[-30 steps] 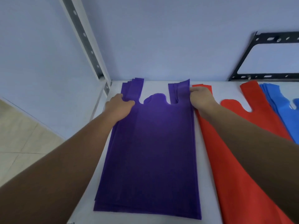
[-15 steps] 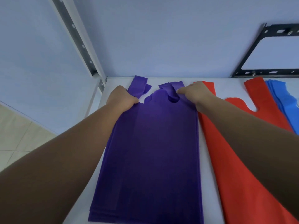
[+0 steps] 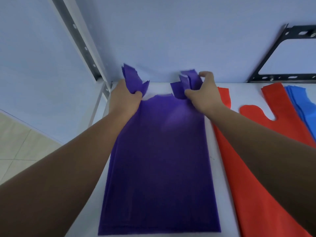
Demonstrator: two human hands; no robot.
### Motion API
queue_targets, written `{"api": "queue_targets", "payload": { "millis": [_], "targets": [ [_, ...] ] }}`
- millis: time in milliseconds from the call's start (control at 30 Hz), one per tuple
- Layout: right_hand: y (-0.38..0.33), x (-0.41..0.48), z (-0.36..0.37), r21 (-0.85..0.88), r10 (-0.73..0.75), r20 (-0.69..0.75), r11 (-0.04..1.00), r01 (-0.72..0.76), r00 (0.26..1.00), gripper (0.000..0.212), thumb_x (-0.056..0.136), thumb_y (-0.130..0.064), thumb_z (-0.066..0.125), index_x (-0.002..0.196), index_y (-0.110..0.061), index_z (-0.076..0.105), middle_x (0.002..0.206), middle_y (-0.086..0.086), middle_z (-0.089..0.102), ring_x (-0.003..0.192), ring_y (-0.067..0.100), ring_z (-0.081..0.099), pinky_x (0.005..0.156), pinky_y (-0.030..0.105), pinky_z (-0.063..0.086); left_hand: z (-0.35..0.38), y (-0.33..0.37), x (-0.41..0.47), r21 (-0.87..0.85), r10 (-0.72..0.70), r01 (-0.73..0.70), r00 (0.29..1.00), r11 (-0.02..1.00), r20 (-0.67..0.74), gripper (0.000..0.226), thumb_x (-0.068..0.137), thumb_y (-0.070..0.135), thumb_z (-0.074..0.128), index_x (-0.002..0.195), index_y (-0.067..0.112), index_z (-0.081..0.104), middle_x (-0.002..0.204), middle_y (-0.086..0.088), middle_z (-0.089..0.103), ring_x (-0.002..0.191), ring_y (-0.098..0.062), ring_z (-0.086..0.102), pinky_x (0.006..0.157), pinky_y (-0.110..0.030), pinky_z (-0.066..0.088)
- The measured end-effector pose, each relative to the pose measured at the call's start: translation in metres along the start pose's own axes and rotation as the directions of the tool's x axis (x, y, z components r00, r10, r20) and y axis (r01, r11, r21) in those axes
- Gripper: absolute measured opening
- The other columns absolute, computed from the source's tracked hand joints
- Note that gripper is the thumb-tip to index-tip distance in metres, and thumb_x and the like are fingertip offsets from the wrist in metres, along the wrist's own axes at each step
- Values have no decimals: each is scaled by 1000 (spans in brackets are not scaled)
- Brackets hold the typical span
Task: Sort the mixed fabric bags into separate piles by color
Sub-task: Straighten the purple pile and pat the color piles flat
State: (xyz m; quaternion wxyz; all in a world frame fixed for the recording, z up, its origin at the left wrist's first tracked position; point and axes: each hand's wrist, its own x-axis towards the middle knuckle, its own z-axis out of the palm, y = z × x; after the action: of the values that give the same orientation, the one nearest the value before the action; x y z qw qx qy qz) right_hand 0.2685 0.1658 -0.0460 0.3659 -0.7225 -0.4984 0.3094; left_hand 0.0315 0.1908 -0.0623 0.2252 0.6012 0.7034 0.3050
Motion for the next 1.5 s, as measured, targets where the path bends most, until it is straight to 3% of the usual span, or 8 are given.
{"api": "queue_targets", "payload": {
  "millis": [267, 467, 600, 800, 1000, 1267, 1400, 1500],
  "targets": [
    [7, -6, 4, -267, 32, 58, 964, -15, 998, 66, 87, -32, 59, 146, -9, 39, 132, 11, 56, 108, 26, 59, 90, 39, 52, -2, -11, -13, 219, -105, 111, 994, 970, -35, 82, 88, 32, 60, 155, 9, 19, 156, -16, 28, 142, -35, 31, 111, -50, 40],
    [20, -30, 12, -531, -107, 195, 824, 196, 975, 66, 90, -44, 56, 149, -20, 36, 158, 13, 29, 142, 35, 32, 115, 48, 31, -1, -6, -26, 222, -225, 215, 974, 951, 20, 78, 89, 41, 60, 152, 10, 26, 148, -17, 39, 130, -37, 45, 100, -50, 47],
    [31, -48, 20, -659, -75, 283, 709, 251, 956, 67, 98, -52, 39, 155, -24, 21, 166, 14, 6, 152, 32, 9, 122, 49, 16, -13, -6, -18, 79, -319, 311, 940, 947, 121, 55, 81, 43, 71, 121, 8, 56, 104, -7, 64, 74, -18, 59, 58, -30, 45],
    [35, -63, 19, -678, -56, 304, 688, 257, 951, 67, 100, -53, 32, 157, -24, 12, 166, 14, -3, 154, 30, -1, 124, 47, 7, -35, -7, -7, -200, -395, 503, 823, 841, 409, 52, 75, 49, 81, 109, 12, 70, 104, -5, 75, 92, -26, 74, 87, -42, 59],
    [39, -74, 18, -668, -64, 300, 698, 257, 952, 67, 100, -53, 33, 157, -24, 13, 166, 14, -3, 154, 30, -2, 124, 46, 6, -33, -12, -5, -640, -195, 304, 952, 706, 238, 58, 79, 11, 81, 129, 28, 57, 115, -2, 72, 95, -24, 75, 79, -43, 62],
    [40, -84, 17, -641, -158, 227, 718, 270, 961, 69, 99, -51, 39, 157, -24, 14, 167, 9, -1, 153, 29, 3, 124, 46, 13, -24, -26, -22, -93, -216, 219, 975, 971, 45, 69, 85, 22, 56, 151, 22, 36, 147, -8, 49, 103, -22, 66, 66, -32, 55],
    [42, -92, 22, -628, -182, 251, 717, 303, 951, 69, 98, -53, 36, 157, -22, 18, 167, 10, 2, 153, 28, 3, 124, 45, 10, -6, -17, -57, 185, 78, -87, 995, 979, 54, 60, 91, 31, 56, 148, 19, 43, 152, -8, 44, 136, -30, 46, 109, -50, 44],
    [40, -92, 22, -530, -157, 236, 807, 262, 959, 70, 97, -48, 45, 156, -20, 22, 167, 12, 6, 153, 29, 7, 124, 42, 12, 2, -14, -76, 284, 25, -60, 992, 957, 126, 58, 93, 38, 55, 147, 23, 41, 158, -6, 36, 143, -31, 36, 116, -51, 35]
  ]
}}
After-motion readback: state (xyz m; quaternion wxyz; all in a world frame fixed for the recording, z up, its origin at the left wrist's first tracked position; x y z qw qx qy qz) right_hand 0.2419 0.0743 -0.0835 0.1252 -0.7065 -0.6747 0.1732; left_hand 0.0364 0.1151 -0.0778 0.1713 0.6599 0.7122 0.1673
